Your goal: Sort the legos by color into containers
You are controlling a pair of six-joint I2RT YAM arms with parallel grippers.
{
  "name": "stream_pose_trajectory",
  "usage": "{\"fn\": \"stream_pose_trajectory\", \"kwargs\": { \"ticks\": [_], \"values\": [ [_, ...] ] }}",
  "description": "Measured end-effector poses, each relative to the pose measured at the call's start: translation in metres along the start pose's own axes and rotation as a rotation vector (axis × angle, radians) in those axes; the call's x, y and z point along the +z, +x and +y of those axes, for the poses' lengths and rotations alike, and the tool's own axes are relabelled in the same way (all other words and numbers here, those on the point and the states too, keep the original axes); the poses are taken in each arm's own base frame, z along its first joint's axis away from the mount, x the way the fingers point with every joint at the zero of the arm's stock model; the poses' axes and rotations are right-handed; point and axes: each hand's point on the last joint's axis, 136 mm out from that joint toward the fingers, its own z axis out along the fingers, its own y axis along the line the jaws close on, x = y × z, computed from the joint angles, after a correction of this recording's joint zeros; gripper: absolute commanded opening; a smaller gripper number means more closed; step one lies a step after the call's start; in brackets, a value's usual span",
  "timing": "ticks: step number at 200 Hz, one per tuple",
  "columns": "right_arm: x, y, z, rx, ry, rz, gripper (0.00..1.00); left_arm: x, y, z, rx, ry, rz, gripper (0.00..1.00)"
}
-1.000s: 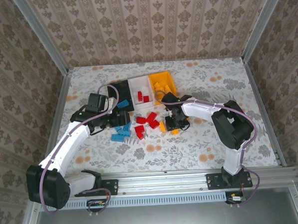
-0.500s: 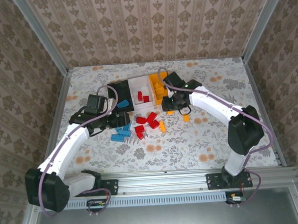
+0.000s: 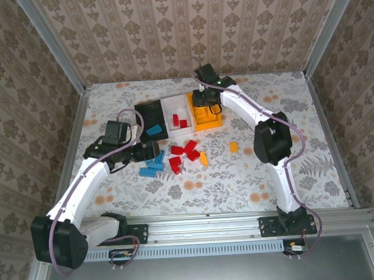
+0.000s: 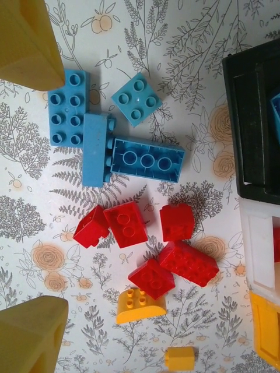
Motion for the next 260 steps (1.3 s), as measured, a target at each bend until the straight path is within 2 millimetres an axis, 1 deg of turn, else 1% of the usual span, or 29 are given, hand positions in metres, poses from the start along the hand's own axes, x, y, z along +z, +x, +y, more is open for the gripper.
{"fn": "stream_pose_trajectory", "kwargs": {
  "ticks": [14, 35, 50, 66, 88, 114, 172, 194, 205, 216, 235, 250, 260],
  "values": [
    [0.014, -0.001, -0.006, -0.005, 0.017, 0.011, 0.34, 0.000, 0.001, 0.002, -0.008, -0.002, 0.002, 0.92],
    [0.022, -0.003, -0.012, -0.002, 0.032, 0.019, 0.34, 0.000, 0.000, 0.004, -0.018, -0.003, 0.003, 0.92],
    [0.020, -0.008, -0.013, -0.001, 0.031, 0.011, 0.36, 0.003, 0.001, 0.005, -0.023, -0.003, 0.014, 0.92],
    [0.018, -0.013, -0.014, -0.001, 0.030, 0.000, 0.42, 0.007, 0.002, 0.006, -0.029, -0.002, 0.031, 0.92],
    [0.016, -0.016, -0.014, -0.004, 0.028, -0.009, 0.47, 0.012, 0.002, 0.007, -0.033, 0.002, 0.041, 0.92],
    [0.016, -0.016, -0.014, -0.008, 0.028, -0.007, 0.53, 0.013, 0.001, 0.007, -0.034, 0.006, 0.040, 0.93],
    [0.017, -0.012, -0.015, -0.004, 0.032, 0.005, 0.58, 0.013, 0.001, 0.006, -0.034, 0.007, 0.039, 0.93],
    [0.014, -0.010, -0.016, 0.005, 0.036, 0.016, 0.62, 0.011, 0.000, 0.006, -0.032, 0.008, 0.035, 0.93],
    [0.006, -0.007, -0.019, 0.013, 0.038, 0.021, 0.65, 0.009, 0.000, 0.005, -0.030, 0.011, 0.029, 0.93],
    [-0.007, 0.000, -0.022, 0.018, 0.041, 0.032, 0.69, 0.006, -0.001, 0.003, -0.027, 0.017, 0.017, 0.93],
    [-0.042, 0.013, -0.030, 0.036, 0.038, 0.041, 0.74, -0.002, -0.003, -0.001, -0.023, 0.033, -0.011, 0.93],
    [-0.075, 0.025, -0.042, 0.066, 0.041, 0.034, 0.77, -0.005, -0.003, -0.003, -0.025, 0.042, -0.021, 0.93],
    [-0.091, 0.035, -0.050, 0.078, 0.046, 0.037, 0.80, -0.005, -0.002, -0.003, -0.026, 0.044, -0.020, 0.93]
  ]
}}
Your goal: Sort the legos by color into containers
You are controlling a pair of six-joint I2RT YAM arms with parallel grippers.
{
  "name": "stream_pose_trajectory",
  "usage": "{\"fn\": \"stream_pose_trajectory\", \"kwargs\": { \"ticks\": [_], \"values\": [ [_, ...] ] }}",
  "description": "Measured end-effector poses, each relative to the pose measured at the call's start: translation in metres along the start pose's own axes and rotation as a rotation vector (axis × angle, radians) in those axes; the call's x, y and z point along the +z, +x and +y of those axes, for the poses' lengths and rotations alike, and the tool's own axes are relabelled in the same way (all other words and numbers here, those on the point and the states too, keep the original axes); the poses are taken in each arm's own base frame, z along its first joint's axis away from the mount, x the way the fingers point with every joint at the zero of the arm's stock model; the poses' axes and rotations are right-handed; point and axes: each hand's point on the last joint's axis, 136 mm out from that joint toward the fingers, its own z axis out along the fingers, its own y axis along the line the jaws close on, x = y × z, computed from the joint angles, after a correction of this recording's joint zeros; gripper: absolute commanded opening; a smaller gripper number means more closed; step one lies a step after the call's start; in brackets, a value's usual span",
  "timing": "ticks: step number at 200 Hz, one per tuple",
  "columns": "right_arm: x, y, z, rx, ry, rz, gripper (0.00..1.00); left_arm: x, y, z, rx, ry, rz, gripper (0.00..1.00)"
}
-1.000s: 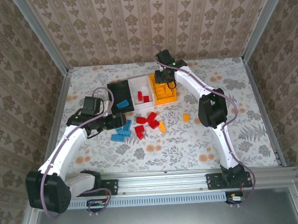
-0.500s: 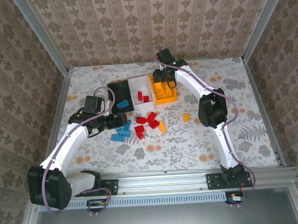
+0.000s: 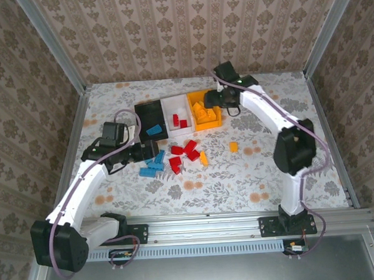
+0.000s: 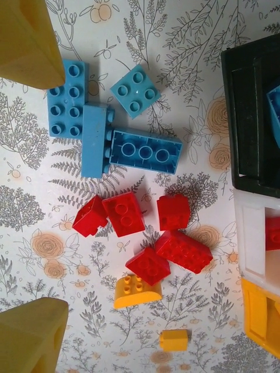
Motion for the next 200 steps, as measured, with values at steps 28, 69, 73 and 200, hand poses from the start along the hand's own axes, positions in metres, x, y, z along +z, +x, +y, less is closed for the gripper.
{"fn": "stream_pose_trajectory", "kwargs": {
  "ticks": [28, 69, 73, 200],
  "values": [
    [-0.017, 0.041, -0.024, 0.018, 0.030, 0.052, 0.82, 0.001, 0.002, 0.000, -0.001, 0.003, 0.007, 0.93],
    [0.014, 0.123, -0.052, 0.018, 0.105, 0.265, 0.82, 0.002, 0.003, -0.005, 0.005, 0.018, 0.011, 0.94],
    [0.017, 0.130, -0.054, 0.019, 0.111, 0.283, 0.82, 0.002, 0.003, -0.006, 0.006, 0.019, 0.011, 0.94],
    [0.074, 0.174, -0.070, 0.030, 0.163, 0.417, 0.57, 0.003, 0.007, -0.007, 0.006, 0.022, 0.017, 0.95]
  ]
}}
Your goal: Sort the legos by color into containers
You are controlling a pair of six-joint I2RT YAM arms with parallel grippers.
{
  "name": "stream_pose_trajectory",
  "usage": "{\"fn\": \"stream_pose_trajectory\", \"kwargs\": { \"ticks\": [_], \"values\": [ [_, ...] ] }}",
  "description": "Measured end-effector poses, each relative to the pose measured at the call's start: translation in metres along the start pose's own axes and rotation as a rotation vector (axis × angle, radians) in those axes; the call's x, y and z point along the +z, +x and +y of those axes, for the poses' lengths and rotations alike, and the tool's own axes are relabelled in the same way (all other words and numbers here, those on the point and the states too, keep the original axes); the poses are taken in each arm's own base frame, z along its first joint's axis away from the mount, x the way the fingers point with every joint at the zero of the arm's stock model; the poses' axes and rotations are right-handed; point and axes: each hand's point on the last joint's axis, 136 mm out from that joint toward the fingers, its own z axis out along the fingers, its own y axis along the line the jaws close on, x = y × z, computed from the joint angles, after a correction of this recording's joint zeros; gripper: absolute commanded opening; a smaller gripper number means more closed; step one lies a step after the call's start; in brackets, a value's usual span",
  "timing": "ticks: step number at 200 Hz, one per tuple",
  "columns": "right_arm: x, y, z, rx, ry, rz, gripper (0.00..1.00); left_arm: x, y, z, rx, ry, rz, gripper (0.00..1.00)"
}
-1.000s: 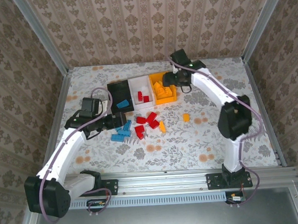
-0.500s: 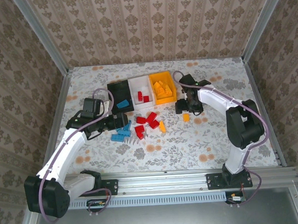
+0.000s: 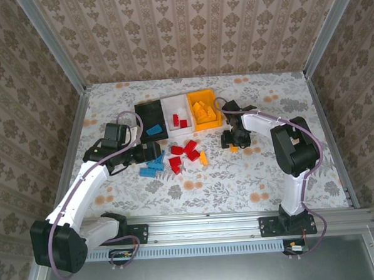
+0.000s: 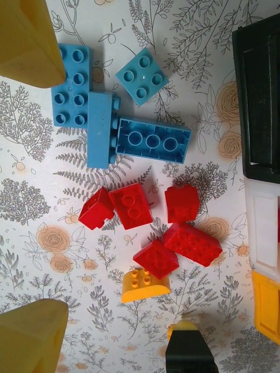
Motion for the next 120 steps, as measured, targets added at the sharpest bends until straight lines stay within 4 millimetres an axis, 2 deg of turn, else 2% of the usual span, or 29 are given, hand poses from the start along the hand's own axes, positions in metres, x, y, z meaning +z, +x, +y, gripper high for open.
{"fn": "stream_pose_trajectory", "kwargs": {
  "ticks": [30, 69, 103, 120],
  "values": [
    [0.001, 0.000, -0.004, 0.005, 0.019, -0.003, 0.44, 0.002, 0.001, 0.001, -0.003, -0.003, 0.007, 0.95],
    [0.001, 0.000, -0.007, 0.003, 0.038, -0.008, 0.36, 0.004, 0.001, 0.002, -0.004, -0.004, 0.009, 0.97],
    [-0.003, 0.001, -0.006, 0.003, 0.029, -0.014, 0.35, 0.005, 0.001, 0.002, -0.004, -0.004, 0.010, 0.98],
    [-0.011, -0.002, -0.004, 0.003, 0.014, -0.035, 0.34, 0.005, 0.001, 0.002, -0.004, -0.004, 0.010, 0.98]
  ]
}}
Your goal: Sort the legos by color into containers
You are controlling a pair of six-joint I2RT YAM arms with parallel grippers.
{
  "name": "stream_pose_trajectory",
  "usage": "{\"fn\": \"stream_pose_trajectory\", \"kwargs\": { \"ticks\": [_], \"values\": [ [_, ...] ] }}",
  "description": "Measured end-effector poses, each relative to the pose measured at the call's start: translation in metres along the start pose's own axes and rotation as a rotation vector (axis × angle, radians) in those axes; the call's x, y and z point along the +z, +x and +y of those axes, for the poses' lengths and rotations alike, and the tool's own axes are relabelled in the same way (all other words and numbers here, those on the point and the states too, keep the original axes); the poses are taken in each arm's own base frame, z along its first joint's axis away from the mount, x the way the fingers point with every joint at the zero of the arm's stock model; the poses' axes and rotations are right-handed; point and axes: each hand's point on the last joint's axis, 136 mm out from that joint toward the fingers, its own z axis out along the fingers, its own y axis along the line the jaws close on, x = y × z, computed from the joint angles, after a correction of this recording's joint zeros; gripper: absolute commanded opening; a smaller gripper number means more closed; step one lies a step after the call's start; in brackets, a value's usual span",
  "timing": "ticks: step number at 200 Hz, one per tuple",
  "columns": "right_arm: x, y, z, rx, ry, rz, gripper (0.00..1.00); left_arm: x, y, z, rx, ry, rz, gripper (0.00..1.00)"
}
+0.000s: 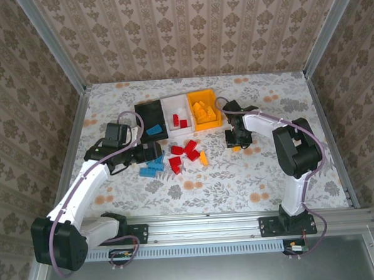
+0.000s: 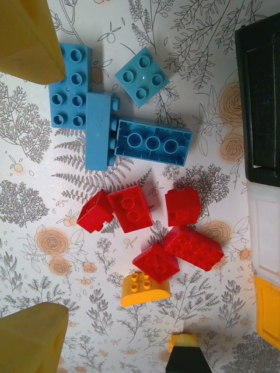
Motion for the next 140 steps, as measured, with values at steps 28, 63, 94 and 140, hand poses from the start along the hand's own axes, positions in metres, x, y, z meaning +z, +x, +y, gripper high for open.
{"fn": "stream_pose_trajectory", "kwargs": {
  "ticks": [28, 63, 94, 140],
  "values": [
    [-0.029, -0.009, 0.007, 0.004, -0.053, -0.069, 0.35, 0.000, 0.000, 0.000, 0.000, 0.000, 0.000, 0.98],
    [-0.084, -0.033, 0.021, 0.001, -0.139, -0.208, 0.35, 0.000, -0.001, 0.000, 0.001, 0.002, -0.004, 0.99],
    [-0.142, -0.057, 0.041, -0.025, -0.219, -0.368, 0.34, 0.000, -0.002, -0.002, -0.006, 0.007, -0.009, 0.99],
    [-0.187, -0.095, 0.082, -0.105, -0.271, -0.531, 0.34, 0.002, 0.000, 0.000, -0.019, 0.009, -0.006, 1.00]
  ]
}}
